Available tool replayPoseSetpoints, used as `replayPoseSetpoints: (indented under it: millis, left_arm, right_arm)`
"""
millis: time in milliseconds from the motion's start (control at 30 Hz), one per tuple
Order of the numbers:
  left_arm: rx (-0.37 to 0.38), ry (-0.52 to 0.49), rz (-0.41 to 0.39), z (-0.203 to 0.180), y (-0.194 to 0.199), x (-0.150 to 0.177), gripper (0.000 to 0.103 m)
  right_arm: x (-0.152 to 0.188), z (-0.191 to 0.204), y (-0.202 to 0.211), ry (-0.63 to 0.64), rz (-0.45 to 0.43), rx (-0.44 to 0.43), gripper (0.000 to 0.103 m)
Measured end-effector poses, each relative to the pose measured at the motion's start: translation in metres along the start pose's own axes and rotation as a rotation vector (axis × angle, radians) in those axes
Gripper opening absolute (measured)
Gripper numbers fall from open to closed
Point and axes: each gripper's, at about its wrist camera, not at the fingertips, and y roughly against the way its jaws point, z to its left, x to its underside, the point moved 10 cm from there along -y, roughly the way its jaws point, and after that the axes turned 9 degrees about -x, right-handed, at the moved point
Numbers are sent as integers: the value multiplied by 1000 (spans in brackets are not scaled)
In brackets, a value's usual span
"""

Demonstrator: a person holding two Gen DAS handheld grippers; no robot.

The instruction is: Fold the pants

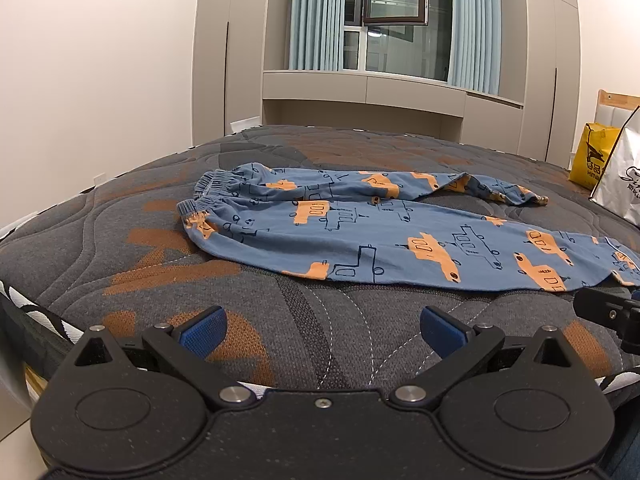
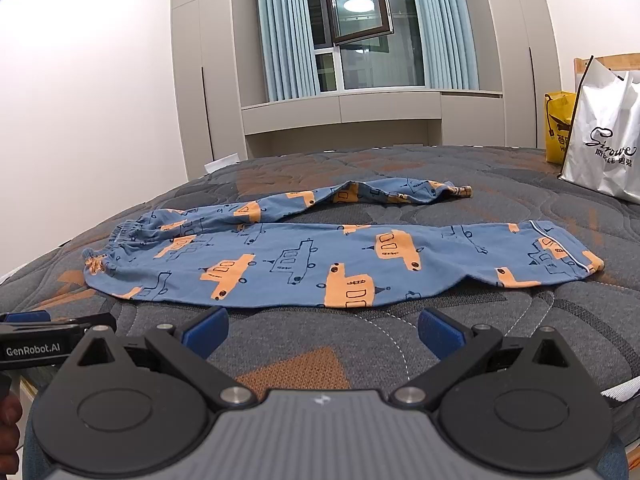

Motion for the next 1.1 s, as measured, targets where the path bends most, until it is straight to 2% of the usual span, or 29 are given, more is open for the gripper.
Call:
replayPoseSetpoints:
  millis: [1100]
  left_arm:
    - [17,-1,13,-2,-10,-6,102]
  right_arm:
    - [1,-6,-10,-16,14,-4,103]
